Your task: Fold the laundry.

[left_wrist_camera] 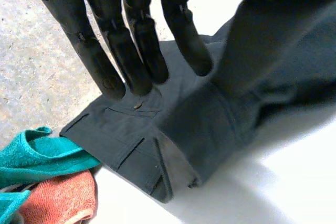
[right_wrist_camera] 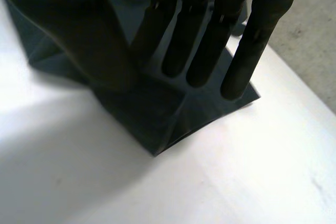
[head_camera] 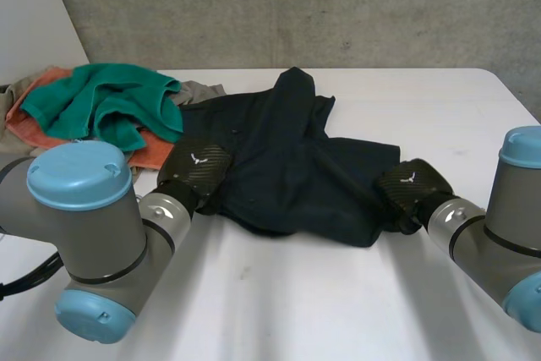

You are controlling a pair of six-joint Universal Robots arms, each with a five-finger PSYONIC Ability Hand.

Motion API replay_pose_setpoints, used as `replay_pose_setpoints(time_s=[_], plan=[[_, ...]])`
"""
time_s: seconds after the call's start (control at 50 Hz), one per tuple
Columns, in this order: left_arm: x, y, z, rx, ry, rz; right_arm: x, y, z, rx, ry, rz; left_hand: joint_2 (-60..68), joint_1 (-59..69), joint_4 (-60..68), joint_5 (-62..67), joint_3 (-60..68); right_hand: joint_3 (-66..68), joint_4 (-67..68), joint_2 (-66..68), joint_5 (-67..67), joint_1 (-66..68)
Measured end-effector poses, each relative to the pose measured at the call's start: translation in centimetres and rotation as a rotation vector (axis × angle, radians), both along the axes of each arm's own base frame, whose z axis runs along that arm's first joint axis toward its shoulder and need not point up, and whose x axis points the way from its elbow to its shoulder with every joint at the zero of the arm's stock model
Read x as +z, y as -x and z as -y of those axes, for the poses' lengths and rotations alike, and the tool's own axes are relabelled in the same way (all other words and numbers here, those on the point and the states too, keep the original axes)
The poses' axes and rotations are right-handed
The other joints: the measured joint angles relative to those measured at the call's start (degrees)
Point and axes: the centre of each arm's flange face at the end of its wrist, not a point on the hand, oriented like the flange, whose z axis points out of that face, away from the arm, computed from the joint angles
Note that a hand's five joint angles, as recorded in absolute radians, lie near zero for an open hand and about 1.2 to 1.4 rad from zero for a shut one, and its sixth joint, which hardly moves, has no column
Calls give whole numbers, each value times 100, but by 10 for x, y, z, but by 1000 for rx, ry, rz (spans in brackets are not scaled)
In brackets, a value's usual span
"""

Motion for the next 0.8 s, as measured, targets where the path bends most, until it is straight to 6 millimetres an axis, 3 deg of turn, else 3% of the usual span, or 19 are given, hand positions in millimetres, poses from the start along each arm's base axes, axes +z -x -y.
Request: replay_pose_setpoints(time_s=[0.04,0.22,0.24,0.42,0.44,0.56,0.58,0.68,0.72,0.76,0.78,0.8], plan=[[-3,-2,2,7,-7,8,-6,0,-1,2,-25,-4,1045,989,1114,947,1072,1054,1045,1025,1037,882],[-14,-7,8,16,-17,68,-14,0,-3,4,-56,-2,1133,990,1223,973,1152,1168,1212,1087,1141,882],[-27,-13,15,12,-10,169,-15,0,-3,3,-58,3,1133,990,1223,973,1152,1168,1212,1087,1141,882],[-37,-17,20,5,2,250,-16,-1,-2,-3,-58,24,1133,990,1223,973,1152,1168,1214,1087,1141,882],[-39,-17,21,5,3,260,-18,-1,-3,-4,-55,32,-276,-407,-210,-204,-229,1168,1214,1087,1141,882],[-39,-17,21,9,1,256,-18,-2,-3,-3,-53,33,-276,-407,-210,-204,-229,1168,1215,1087,1141,882],[-40,-17,21,19,-8,237,-18,-3,-4,3,-37,39,-2484,-2390,-2445,-2510,-2419,1168,1215,1087,1141,882],[-43,-16,24,23,-24,220,-16,-5,-5,8,-22,43,-2512,-2428,-2481,-2536,-2444,1168,1214,1087,1141,882],[-44,-14,26,25,-27,212,-16,-5,-5,9,-17,45,-1951,-1896,-1968,-1999,-1972,1168,1215,1087,1141,882],[-44,-13,29,27,-24,200,-16,-5,-5,10,-14,46,-442,-231,-373,-437,-409,1168,1215,1087,1141,882],[-44,-13,29,27,-24,200,-16,-5,-5,10,-14,46,-442,-231,-373,-437,-409,1168,1215,1087,1141,882],[-43,-12,32,30,-21,194,-15,-5,-6,11,-12,47,353,480,353,246,304,1168,1216,1087,1141,882]])
